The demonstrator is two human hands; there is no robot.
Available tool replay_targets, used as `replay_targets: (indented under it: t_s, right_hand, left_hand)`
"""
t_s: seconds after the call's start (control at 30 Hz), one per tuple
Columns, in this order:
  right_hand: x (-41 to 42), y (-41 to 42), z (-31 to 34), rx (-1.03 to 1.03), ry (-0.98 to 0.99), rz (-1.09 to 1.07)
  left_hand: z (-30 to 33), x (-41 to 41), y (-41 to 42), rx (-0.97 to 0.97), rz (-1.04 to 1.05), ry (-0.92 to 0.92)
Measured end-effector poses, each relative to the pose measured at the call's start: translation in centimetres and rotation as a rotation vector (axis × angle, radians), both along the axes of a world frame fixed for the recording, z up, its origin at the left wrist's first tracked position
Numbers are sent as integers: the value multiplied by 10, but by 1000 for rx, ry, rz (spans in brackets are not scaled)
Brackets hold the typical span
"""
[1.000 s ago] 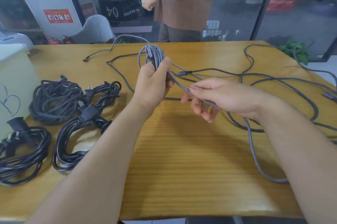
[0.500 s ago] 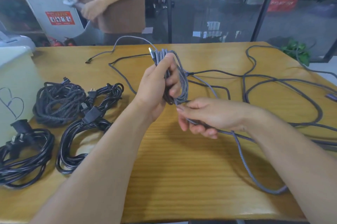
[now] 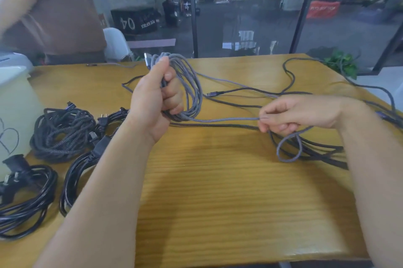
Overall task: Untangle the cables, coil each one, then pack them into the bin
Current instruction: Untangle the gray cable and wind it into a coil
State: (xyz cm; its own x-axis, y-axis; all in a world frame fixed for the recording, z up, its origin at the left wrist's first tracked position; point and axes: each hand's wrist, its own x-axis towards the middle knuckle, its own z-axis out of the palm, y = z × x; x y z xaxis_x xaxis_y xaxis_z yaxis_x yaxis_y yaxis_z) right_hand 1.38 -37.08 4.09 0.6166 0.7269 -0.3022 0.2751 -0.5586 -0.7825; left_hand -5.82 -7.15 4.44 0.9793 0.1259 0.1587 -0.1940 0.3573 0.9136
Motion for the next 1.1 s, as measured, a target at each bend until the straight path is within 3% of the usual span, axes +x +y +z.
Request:
replay_targets:
  t_s: [0.2,0.37,0.5,0.63,0.73,0.87,1.1]
  right_hand:
    - [6,-11,-2,-177,-144,-156]
    - [6,20,-8,-404,-649,-526]
    - [-1,44,-15,-194,-899,-707]
    - [-5,53,-18,214,-701,-746]
    - [-3,54,-15,317,-500,-687]
    - [-3,38,-4,211,-344,-549]
    - [-1,14,5,57,-464,-408]
  left_hand:
    - [-2,-2,-9,77,-119,-7]
    - [-4,-6,-18,244,-297,15]
    - [-5,-9,-23,380,-361,-14]
    - [-4,-10,-24,497,-343,-25]
    - [-7,-10,-29,600,-294,-30]
    - [-11,-8,-30,627,-159,-7]
    - [-8,-6,-20,561,11,-11]
